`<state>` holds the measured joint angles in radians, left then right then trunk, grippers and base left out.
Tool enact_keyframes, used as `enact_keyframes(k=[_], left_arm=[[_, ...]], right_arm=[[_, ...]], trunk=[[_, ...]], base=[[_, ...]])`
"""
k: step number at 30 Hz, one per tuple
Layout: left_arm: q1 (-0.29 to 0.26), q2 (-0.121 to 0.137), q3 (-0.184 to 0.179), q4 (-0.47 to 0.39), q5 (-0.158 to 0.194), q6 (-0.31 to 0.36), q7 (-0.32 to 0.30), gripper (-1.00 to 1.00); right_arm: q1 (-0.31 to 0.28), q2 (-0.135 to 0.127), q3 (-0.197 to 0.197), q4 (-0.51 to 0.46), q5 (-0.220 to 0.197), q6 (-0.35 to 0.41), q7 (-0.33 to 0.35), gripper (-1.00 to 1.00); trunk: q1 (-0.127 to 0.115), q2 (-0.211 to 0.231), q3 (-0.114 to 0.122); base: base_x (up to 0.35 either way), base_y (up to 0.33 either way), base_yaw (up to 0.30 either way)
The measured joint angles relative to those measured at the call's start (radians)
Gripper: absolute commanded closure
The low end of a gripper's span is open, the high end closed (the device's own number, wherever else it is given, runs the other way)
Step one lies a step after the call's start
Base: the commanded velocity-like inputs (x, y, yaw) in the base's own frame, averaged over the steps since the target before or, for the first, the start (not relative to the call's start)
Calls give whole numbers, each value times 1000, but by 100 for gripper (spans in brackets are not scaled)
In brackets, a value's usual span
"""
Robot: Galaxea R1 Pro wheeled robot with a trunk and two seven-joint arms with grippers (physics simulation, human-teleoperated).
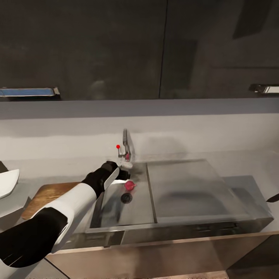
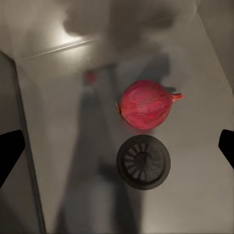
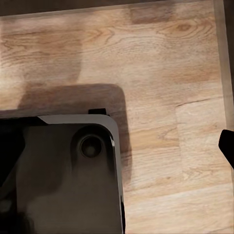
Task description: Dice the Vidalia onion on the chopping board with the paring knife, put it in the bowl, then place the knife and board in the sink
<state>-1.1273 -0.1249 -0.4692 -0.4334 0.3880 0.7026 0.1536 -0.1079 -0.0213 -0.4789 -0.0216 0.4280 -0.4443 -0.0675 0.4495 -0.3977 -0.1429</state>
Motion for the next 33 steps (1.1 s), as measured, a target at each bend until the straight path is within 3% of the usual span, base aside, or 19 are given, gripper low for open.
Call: enact_keyframes(k=[12,23,33], left_arm=[[1,-12,-2,36,0,-24,-2,-100],[1,-14,-2,37,0,-25,-3,-100],[1,-12,-2,61,0,-26,-3,-100]], right_arm=[[0,0,0,0,0,1,0,-100],[0,0,0,0,0,1,0,-100],[0,1,0,0,0,1,-1,-100]], trunk=[[0,0,-19],[0,0,-36],[0,0,-40]], base=[[14,0,0],[194,-47,0],[10,-3,0]])
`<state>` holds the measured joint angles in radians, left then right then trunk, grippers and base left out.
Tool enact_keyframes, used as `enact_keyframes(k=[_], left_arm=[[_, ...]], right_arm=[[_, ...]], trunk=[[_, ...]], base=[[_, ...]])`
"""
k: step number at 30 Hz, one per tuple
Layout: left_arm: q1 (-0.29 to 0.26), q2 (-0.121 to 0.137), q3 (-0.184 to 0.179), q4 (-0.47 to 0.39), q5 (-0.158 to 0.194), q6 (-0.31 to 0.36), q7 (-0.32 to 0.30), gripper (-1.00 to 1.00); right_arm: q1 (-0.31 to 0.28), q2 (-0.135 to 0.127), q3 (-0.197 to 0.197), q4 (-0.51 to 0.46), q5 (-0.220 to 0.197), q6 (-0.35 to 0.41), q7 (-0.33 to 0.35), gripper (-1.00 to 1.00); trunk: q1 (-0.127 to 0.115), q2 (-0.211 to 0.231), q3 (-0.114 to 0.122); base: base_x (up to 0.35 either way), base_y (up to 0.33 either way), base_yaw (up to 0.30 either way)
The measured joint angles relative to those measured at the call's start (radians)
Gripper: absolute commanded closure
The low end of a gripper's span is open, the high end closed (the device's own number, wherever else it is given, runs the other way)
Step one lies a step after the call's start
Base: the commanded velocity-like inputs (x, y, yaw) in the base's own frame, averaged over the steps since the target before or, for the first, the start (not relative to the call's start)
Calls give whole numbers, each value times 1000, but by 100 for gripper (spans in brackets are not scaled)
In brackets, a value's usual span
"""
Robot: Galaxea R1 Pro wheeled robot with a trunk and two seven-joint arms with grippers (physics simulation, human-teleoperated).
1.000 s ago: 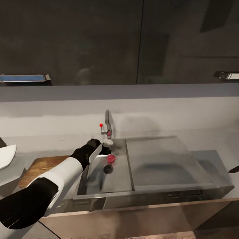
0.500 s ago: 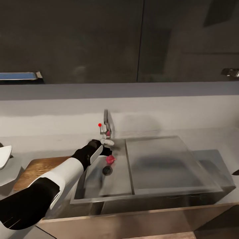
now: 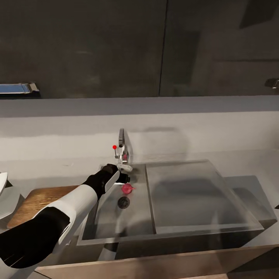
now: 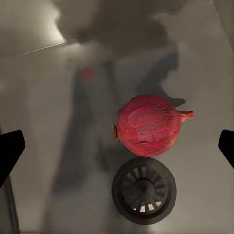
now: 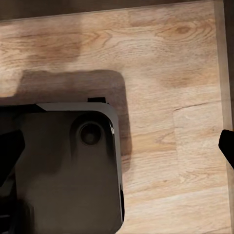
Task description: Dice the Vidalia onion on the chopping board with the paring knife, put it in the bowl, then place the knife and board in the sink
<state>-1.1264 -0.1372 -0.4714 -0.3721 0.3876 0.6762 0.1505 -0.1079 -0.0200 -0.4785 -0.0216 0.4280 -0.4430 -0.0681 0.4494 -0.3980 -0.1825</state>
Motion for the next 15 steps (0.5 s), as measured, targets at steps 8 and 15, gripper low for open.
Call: enact_keyframes(k=[8,15], left_arm=[[0,0,0,27,0,-32,-1,-100],[0,-1,0,45,-1,-54,-1,-100]], right_arm=[[0,2,0,0,0,0,-1,-100],[0,1,0,0,0,0,-1,-100]], trunk=[[0,0,-5],[0,0,-14]], base=[[32,0,0],[164,0,0]])
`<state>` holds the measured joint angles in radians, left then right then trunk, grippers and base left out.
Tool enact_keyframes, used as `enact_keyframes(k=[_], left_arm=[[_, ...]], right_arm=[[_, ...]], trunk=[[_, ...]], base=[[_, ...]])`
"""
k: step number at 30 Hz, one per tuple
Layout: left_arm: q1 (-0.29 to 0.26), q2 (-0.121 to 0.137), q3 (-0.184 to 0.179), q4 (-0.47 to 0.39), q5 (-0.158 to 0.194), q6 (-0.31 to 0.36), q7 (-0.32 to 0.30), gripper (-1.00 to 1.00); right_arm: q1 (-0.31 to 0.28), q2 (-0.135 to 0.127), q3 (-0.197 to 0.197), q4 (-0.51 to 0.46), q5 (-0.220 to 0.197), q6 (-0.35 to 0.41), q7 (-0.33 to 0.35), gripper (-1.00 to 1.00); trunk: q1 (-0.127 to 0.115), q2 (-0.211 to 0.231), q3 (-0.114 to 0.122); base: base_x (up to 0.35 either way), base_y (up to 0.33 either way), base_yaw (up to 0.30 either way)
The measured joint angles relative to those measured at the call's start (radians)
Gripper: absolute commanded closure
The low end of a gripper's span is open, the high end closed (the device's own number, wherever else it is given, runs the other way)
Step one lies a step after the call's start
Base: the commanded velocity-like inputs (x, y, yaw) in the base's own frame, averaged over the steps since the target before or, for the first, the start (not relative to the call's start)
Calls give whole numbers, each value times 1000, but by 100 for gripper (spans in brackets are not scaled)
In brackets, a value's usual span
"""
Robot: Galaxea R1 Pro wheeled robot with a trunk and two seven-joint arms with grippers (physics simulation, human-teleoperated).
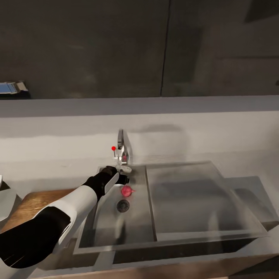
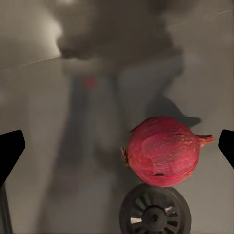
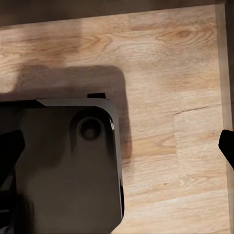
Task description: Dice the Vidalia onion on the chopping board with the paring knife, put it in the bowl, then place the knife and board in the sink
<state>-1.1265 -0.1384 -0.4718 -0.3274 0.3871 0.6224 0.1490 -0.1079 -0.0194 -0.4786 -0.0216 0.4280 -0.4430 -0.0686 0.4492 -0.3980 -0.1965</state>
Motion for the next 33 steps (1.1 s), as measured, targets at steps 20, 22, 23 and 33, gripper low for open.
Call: enact_keyframes(k=[20,22,23,33], left_arm=[[0,0,0,12,0,-2,0,-100],[0,-3,0,13,0,-2,0,-100],[0,-4,0,13,0,-2,0,-100],[0,-6,-2,13,0,-2,-57,-100]], right_arm=[[0,1,0,0,0,14,0,-100],[0,1,0,0,0,14,-1,-100],[0,1,0,0,0,14,-1,-100],[0,0,0,0,0,14,-1,-100]], trunk=[[0,0,-28],[0,0,-31],[0,0,-32],[0,0,-46]], base=[[18,0,0],[84,-14,0],[105,-53,0],[59,-43,0]])
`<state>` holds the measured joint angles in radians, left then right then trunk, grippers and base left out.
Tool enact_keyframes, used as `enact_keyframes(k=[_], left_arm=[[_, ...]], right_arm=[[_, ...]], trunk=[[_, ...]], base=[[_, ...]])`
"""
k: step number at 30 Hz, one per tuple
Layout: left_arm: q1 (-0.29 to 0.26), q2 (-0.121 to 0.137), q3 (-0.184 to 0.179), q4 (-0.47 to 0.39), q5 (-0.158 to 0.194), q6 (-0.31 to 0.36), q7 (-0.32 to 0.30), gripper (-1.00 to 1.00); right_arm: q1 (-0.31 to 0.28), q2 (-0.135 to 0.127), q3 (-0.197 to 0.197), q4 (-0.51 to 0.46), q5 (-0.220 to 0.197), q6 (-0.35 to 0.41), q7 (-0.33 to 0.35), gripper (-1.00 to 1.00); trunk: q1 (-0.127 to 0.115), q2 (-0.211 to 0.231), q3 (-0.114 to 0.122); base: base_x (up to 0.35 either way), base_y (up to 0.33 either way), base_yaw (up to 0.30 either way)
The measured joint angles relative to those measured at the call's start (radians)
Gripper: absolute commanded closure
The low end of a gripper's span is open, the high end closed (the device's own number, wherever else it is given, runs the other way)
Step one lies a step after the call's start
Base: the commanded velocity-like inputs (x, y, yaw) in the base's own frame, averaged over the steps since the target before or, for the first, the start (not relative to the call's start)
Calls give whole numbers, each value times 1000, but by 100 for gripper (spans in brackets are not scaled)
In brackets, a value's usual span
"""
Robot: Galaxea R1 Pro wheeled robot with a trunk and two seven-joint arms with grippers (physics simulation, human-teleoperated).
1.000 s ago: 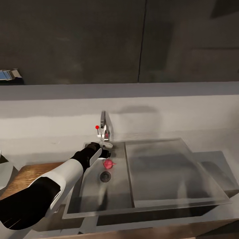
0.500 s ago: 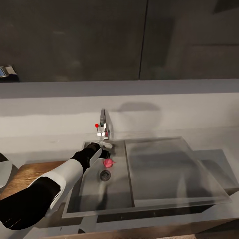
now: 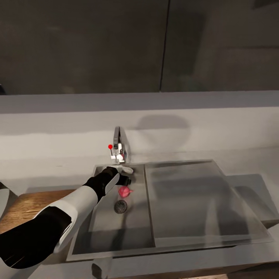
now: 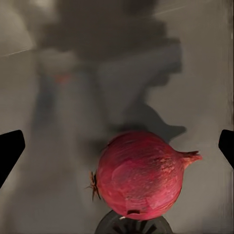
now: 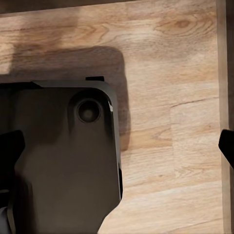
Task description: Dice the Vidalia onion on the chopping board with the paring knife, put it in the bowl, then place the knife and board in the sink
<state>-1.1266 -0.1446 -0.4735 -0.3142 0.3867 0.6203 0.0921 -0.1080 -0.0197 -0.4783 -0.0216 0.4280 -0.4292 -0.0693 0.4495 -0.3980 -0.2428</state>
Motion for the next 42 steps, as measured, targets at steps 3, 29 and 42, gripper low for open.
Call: enact_keyframes(k=[3,29,42], left_arm=[[0,0,0,11,0,0,-12,-100],[0,0,0,32,0,0,-16,-100],[0,0,0,35,0,0,-16,-100]], right_arm=[[0,0,0,0,0,0,0,-100],[0,1,0,0,0,0,0,-100],[0,0,0,0,0,0,0,-100]], trunk=[[0,0,-4],[0,0,-42],[0,0,-61]], base=[[4,-3,0],[0,0,0],[0,0,0]])
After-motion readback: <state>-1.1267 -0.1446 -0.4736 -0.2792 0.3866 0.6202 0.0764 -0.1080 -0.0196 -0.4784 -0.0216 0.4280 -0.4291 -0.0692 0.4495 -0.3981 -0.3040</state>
